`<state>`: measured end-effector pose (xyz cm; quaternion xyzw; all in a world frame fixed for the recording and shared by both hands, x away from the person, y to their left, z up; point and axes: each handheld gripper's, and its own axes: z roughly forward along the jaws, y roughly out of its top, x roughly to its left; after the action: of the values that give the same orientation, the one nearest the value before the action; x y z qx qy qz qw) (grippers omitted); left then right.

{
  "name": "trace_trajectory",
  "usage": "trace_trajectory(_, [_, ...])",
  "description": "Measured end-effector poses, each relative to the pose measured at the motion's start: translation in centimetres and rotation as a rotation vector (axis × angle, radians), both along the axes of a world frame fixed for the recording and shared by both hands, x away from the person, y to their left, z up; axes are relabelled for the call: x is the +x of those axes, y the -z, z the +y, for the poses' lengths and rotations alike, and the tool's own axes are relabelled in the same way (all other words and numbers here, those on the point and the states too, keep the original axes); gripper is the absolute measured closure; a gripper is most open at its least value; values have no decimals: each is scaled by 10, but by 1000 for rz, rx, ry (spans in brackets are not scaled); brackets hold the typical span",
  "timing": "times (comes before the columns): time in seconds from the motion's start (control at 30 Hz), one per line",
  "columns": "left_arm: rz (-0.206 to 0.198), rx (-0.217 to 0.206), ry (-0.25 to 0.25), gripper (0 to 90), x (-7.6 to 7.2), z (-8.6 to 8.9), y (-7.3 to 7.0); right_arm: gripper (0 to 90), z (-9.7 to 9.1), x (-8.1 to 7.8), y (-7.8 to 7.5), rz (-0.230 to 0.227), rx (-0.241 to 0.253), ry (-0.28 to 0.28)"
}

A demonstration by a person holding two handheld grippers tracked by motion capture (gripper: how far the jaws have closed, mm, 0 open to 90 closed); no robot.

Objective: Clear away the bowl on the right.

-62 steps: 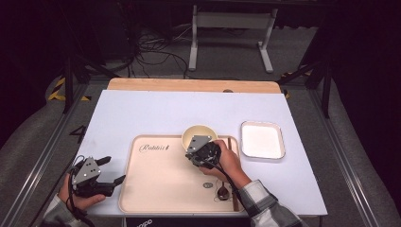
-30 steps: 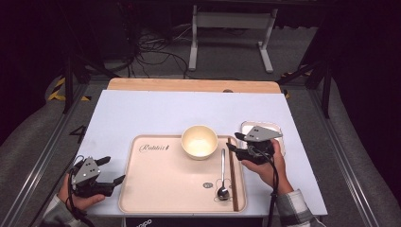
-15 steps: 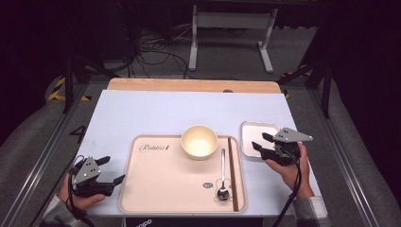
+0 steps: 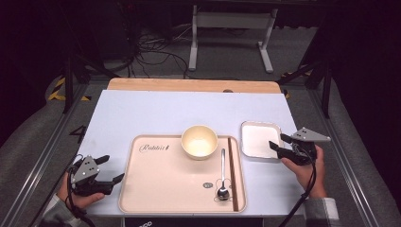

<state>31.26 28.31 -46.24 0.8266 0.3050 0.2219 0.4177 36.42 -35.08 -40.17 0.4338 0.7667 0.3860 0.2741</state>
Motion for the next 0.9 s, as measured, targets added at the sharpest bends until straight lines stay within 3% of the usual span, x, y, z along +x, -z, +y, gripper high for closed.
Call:
trace_trajectory(0.6, [-4,15,3,167,-4,-2,-1,440,-43,7,25,93,44,138])
trace_trajectory(0.9, [-2,18,5,167,-3,-2,-1,527,-57,13,40,165,100,174])
